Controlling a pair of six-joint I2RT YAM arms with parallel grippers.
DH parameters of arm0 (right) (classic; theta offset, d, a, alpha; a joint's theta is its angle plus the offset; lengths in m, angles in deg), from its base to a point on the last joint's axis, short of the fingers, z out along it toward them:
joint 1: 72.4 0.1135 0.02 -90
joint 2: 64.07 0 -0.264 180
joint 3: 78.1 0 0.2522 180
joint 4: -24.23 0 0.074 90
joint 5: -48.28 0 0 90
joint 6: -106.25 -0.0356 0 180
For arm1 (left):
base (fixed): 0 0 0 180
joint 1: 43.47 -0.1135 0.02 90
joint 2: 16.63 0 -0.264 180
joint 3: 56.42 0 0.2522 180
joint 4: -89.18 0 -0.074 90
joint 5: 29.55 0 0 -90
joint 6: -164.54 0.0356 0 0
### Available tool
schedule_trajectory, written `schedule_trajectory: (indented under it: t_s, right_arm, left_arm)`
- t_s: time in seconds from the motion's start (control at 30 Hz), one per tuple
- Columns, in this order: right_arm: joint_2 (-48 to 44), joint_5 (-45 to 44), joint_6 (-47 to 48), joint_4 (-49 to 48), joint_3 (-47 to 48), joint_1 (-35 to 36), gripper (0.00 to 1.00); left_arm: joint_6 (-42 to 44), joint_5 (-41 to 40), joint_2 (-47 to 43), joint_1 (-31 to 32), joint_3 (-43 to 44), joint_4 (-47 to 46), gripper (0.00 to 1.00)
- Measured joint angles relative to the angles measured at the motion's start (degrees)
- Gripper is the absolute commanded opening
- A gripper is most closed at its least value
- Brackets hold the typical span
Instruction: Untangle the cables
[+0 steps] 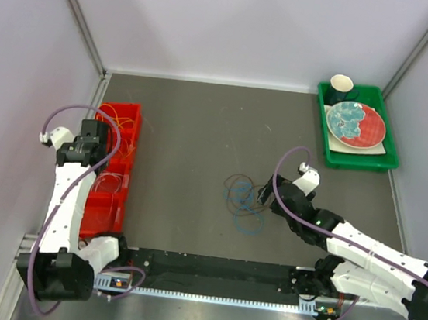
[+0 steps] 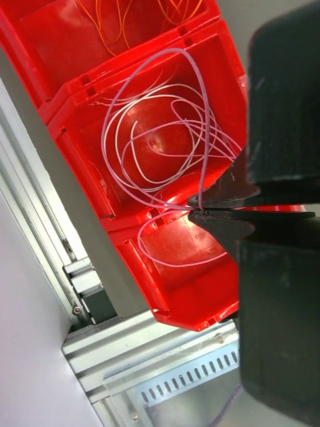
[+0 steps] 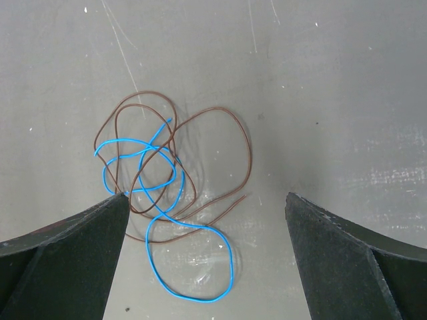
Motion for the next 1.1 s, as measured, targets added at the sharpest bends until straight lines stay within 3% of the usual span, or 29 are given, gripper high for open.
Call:
schedule_trajectory:
  t_s: [1.1]
  right_arm:
    - [2.7, 0.5, 0.5, -0.2, 2.3, 0.0, 0.99]
  left_arm:
    - [4.0, 4.0, 18.7, -2.0, -1.4, -15.4, 0.00]
